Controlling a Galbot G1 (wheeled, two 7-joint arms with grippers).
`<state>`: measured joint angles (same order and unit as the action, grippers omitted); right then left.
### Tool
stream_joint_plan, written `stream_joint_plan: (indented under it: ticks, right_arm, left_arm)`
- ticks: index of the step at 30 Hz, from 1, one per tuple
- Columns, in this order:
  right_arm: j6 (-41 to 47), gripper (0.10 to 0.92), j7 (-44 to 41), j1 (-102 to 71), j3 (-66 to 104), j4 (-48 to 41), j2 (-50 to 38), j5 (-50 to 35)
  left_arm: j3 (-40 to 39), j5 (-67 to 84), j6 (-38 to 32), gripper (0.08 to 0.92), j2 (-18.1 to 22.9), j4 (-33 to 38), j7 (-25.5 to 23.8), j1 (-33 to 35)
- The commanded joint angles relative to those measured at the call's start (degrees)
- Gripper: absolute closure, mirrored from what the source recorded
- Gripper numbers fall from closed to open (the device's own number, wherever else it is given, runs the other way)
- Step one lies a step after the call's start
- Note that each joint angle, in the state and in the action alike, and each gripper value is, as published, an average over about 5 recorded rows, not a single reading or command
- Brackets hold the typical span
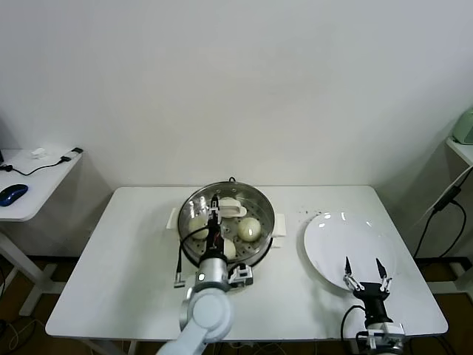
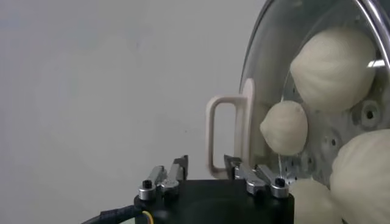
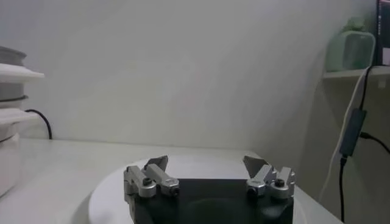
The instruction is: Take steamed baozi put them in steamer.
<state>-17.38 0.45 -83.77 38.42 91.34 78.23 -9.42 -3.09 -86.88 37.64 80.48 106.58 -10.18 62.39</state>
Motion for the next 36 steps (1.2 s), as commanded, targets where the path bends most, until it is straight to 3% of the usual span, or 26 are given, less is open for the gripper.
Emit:
stream_joint_plan:
  ticks: [1,7,11,14,19,23,26,29,33,36]
  right_arm:
    - [0.9,0.203,-0.1,1.0,-0.2,0.1,0.1,0.0]
    - [1.1,0.202,-0.4,1.6,-1.3,-0.2,0.3,-1.2]
    - [-2.2,0.203,-0.7,1.3,-1.8,0.0,0.3,-3.3]
    - [-3.7,0.203,-1.5,0.8,-1.5,0.2,0.3,-3.7]
    - [-3.0,0.203,-2.8,-0.6,-1.3,0.9,-0.4,-3.1]
    - [-3.1,0.203,-3.2,-1.0,-1.3,0.9,-0.5,-2.9]
    - [-3.1,0.202,-3.1,-1.0,-1.3,0.6,-0.7,-2.7]
    - [-3.2,0.203,-2.9,-0.7,-1.3,0.5,-0.6,-2.8]
    - [-3.1,0.203,-2.5,-0.2,-1.3,0.6,-0.4,-2.9]
    - [-2.8,0.202,-2.4,-0.1,-1.3,0.9,-0.4,-2.7]
  left_arm:
    - [0.2,0.5,0.0,0.515,-0.2,1.1,-0.1,-0.2]
    - [-1.4,5.1,-0.1,0.342,-2.8,9.0,-1.4,1.6]
    - [-1.4,11.7,-2.0,0.221,-4.8,14.2,0.8,3.5]
    - [1.0,19.5,-5.9,0.185,-6.7,17.3,3.9,5.9]
    - [11.3,42.8,-14.0,0.177,-6.8,20.4,12.0,10.7]
    - [26.5,67.9,-21.7,0.177,-4.1,20.9,16.5,14.7]
    - [37.7,87.1,-25.5,0.177,-4.5,19.7,15.8,17.9]
    - [45.8,100.7,-29.8,0.177,-8.1,15.0,14.1,20.4]
    - [48.7,111.0,-36.3,0.177,-13.1,5.7,12.9,21.6]
    - [48.0,112.5,-39.6,0.177,-14.7,-0.6,11.8,21.4]
